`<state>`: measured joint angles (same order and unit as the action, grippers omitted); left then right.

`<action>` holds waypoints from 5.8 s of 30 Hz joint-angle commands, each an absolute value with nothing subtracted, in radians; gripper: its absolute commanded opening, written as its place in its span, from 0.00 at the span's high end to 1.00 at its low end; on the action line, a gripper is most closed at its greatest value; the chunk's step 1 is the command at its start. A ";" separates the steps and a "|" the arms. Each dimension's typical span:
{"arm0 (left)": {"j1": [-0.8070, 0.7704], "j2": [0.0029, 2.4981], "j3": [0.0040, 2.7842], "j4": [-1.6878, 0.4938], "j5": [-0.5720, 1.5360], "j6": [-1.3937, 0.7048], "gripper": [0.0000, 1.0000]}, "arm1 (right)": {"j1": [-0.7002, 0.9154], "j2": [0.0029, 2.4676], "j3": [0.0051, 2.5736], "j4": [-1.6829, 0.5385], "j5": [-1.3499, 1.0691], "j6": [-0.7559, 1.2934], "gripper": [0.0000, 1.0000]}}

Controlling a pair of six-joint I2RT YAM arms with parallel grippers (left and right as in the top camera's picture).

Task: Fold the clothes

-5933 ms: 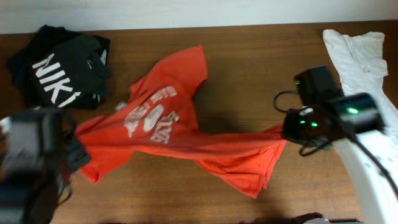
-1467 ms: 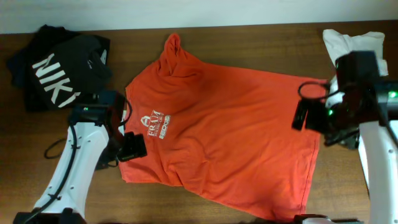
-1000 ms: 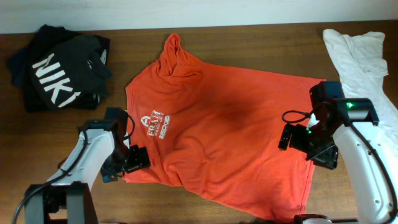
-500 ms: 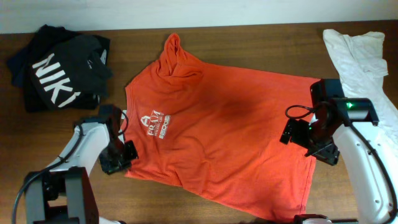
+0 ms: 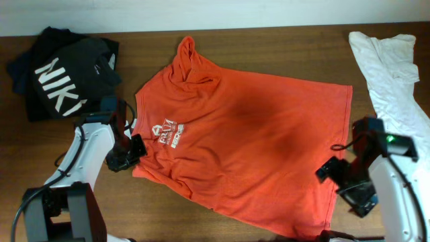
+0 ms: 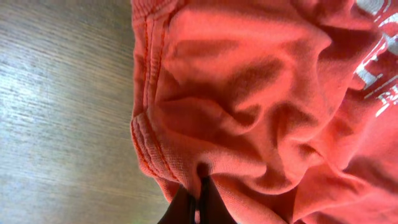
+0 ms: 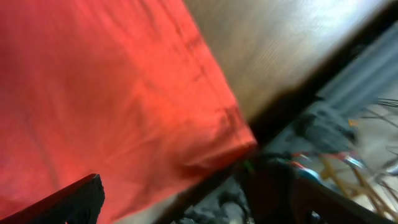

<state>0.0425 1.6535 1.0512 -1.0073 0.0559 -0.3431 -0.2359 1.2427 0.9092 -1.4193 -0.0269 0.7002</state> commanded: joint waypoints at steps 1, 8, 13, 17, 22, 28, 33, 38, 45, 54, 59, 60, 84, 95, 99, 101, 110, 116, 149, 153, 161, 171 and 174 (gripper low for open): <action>0.049 1.656 1.066 -1.003 0.053 -0.343 0.99 | -0.242 1.237 0.769 -1.368 -0.093 0.711 0.01; 0.049 1.656 1.066 -0.994 0.053 -0.343 0.99 | -0.242 1.237 0.499 -1.117 -0.191 0.715 0.01; 0.049 1.656 1.066 -0.987 0.053 -0.343 0.99 | -0.242 1.237 0.490 -1.058 -0.185 0.724 0.06; 0.049 1.656 1.066 -0.984 0.053 -0.343 0.99 | -0.242 1.237 0.489 -1.050 -0.225 0.723 0.07; 0.049 1.656 1.066 -0.984 0.053 -0.343 0.99 | -0.242 1.253 0.486 -0.968 -0.221 0.724 0.04; 0.049 1.656 1.066 -0.981 0.053 -0.343 0.99 | -0.242 1.393 0.486 -0.852 -0.139 0.854 0.03; 0.049 1.656 1.066 -0.979 0.053 -0.342 0.99 | -0.242 1.438 0.495 -0.833 -0.135 0.859 0.75; 0.049 1.641 1.109 -0.993 0.058 -0.315 0.99 | -0.243 1.438 0.677 -0.969 -0.090 0.858 0.90; 0.048 1.488 1.187 -1.051 0.058 -0.309 0.99 | -0.243 1.438 1.011 -1.147 -0.014 0.814 0.96; 0.048 1.482 1.179 -0.803 0.090 -0.342 0.99 | -0.242 1.454 1.021 -0.968 -0.014 0.809 0.96; 0.014 1.529 1.179 -0.669 0.090 -0.351 0.96 | -0.242 1.505 1.021 -0.846 -0.014 0.756 0.95; -0.001 1.552 1.179 -0.641 0.090 -0.351 0.94 | -0.242 1.509 1.021 -0.834 -0.014 0.756 0.94; -0.178 1.739 1.155 -0.640 0.152 -0.294 0.99 | -0.177 1.548 1.077 -1.081 -0.117 0.419 0.10; -0.161 1.964 1.155 -0.509 -0.072 -0.378 0.98 | -0.177 1.548 0.850 -0.856 -0.062 0.426 0.01; -0.107 1.969 1.155 -0.509 -0.072 -0.377 0.96 | -0.177 1.548 0.804 -0.733 -0.056 0.427 0.01; -0.089 1.969 1.155 -0.509 -0.072 -0.377 0.93 | -0.177 1.548 0.804 -0.701 -0.056 0.427 0.03; -0.073 1.969 1.155 -0.501 -0.076 -0.373 0.82 | -0.177 1.548 0.804 -0.648 -0.163 0.427 0.27; -0.073 1.969 1.155 -0.502 -0.076 -0.366 0.82 | -0.177 1.548 0.804 -0.616 -0.181 0.435 0.62; -0.076 1.927 1.263 -0.610 0.001 -0.349 0.85 | -0.327 1.800 1.249 -0.904 0.079 0.419 0.01; -0.088 1.835 1.394 -0.760 0.016 -0.339 0.71 | -0.326 1.800 1.322 -1.018 -0.160 0.340 0.01; -0.185 1.945 1.392 -0.657 0.028 -0.336 0.99 | -0.154 1.845 1.301 -0.997 -0.138 0.344 0.96; -0.082 2.082 1.392 -0.655 -0.102 -0.347 0.99 | -0.071 1.871 1.079 -0.729 -0.122 0.376 0.96; -0.070 2.141 1.391 -0.694 -0.102 -0.348 0.99 | -0.072 1.871 1.002 -0.662 -0.119 0.376 0.96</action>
